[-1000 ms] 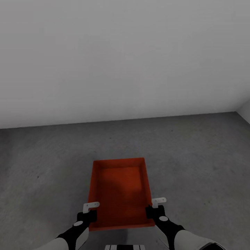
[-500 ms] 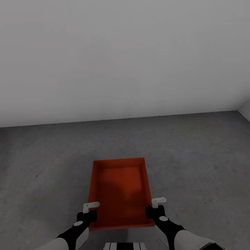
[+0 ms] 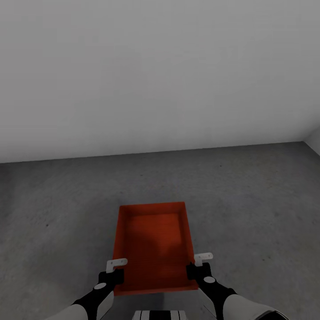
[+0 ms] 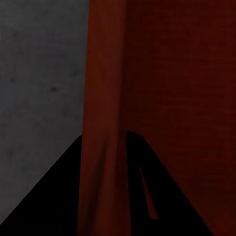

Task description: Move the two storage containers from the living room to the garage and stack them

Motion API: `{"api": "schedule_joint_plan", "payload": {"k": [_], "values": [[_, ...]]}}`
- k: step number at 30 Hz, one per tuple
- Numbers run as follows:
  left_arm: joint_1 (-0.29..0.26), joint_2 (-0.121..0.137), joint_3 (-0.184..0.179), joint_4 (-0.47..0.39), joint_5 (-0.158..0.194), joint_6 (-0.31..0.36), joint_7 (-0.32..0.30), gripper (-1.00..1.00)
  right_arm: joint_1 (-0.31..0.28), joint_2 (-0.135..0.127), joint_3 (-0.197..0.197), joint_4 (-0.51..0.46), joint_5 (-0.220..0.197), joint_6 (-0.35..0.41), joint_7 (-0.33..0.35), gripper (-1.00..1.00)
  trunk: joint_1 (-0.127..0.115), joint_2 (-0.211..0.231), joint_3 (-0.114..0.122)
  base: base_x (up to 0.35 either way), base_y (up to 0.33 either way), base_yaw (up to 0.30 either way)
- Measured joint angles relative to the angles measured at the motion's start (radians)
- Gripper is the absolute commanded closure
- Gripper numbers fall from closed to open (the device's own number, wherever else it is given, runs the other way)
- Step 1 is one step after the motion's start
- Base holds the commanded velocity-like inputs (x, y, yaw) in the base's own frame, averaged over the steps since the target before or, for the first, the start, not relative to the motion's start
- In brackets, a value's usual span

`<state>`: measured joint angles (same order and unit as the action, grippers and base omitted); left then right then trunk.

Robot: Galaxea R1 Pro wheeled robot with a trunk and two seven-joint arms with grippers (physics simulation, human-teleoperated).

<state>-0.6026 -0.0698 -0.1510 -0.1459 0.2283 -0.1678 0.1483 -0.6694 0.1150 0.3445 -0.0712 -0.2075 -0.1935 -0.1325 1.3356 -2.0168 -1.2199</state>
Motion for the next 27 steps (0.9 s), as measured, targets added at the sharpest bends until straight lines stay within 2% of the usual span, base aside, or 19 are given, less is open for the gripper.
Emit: {"api": "schedule_joint_plan", "payload": {"k": [19,20,21,27], "values": [[0.0,-0.001,0.0,-0.001,0.0,-0.001,0.001,1.0,0.0,-0.001,-0.001,-0.002,0.001,0.0,0.001,1.0,0.0,0.0,0.0,0.0,0.0,0.0],[0.0,-0.001,0.0,-0.001,0.0,-0.001,0.001,-1.0,0.0,-0.001,-0.001,-0.002,0.001,0.0,0.001,-1.0,0.0,0.0,0.0,0.0,0.0,0.0],[0.0,-0.01,0.052,0.002,0.005,-0.002,0.007,-1.0,-0.001,0.012,-0.085,-0.044,0.005,-0.002,-0.001,-1.0,0.0,0.0,0.0,0.0,0.0,0.0],[0.0,-0.01,0.054,0.003,0.005,-0.001,0.008,-1.0,0.0,0.014,-0.088,-0.046,0.004,-0.002,-0.002,-1.0,0.0,0.0,0.0,0.0,0.0,0.0]]}}
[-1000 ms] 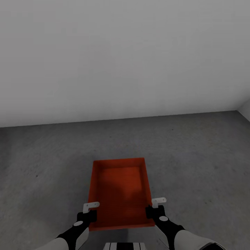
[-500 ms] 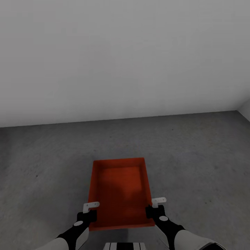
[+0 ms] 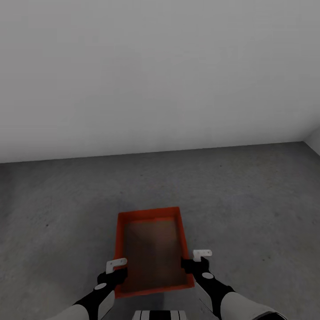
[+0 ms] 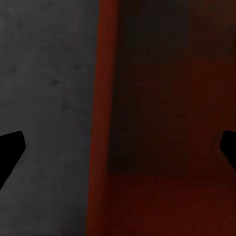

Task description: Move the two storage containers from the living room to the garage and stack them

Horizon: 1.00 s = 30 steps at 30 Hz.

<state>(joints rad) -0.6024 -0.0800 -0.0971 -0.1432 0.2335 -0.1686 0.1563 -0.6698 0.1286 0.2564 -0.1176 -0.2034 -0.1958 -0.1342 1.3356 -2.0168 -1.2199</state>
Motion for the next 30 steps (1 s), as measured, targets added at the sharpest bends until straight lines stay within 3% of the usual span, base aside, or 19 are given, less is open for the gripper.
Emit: {"api": "schedule_joint_plan", "payload": {"k": [30], "values": [[0.0,0.0,0.0,-0.001,0.001,0.0,0.002,-1.0,0.0,-0.001,-0.001,0.0,0.0,-0.002,0.001,-1.0,0.0,0.0,0.0,0.0,0.0,0.0]]}}
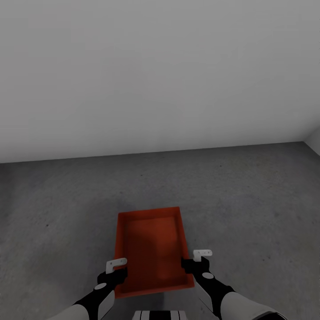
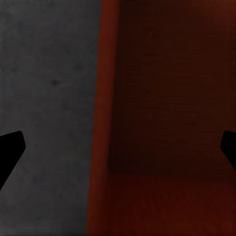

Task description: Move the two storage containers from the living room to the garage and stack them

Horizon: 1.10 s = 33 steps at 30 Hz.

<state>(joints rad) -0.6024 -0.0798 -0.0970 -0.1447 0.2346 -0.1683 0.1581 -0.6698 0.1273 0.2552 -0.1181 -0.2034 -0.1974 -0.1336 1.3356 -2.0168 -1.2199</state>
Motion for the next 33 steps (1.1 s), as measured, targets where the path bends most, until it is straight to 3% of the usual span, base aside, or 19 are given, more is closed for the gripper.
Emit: {"api": "schedule_joint_plan", "payload": {"k": [33], "values": [[0.0,0.0,0.0,0.0,-0.001,-0.001,0.0,-1.0,0.0,0.0,0.0,0.0,0.0,0.0,0.001,-1.0,-0.123,0.224,0.1,0.0,0.0,0.0]]}}
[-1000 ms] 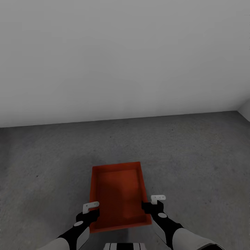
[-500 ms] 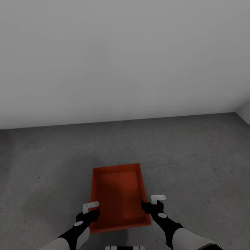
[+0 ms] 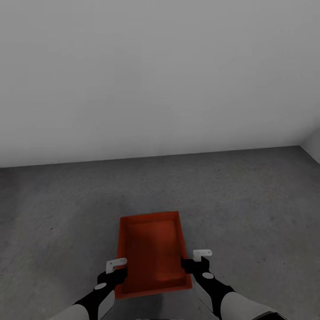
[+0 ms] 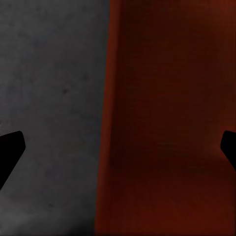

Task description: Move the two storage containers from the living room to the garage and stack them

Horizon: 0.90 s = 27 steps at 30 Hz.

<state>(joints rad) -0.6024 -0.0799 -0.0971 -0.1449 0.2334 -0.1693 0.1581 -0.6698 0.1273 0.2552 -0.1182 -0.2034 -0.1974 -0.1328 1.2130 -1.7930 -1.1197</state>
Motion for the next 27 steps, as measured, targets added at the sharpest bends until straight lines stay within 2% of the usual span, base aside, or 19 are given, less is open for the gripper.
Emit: {"api": "schedule_joint_plan", "payload": {"k": [27], "values": [[0.0,0.0,0.0,-0.002,0.0,0.0,0.0,-1.0,0.0,0.0,0.0,0.0,0.0,0.0,0.0,-1.0,-0.104,0.189,0.085,0.0,0.0,0.0]]}}
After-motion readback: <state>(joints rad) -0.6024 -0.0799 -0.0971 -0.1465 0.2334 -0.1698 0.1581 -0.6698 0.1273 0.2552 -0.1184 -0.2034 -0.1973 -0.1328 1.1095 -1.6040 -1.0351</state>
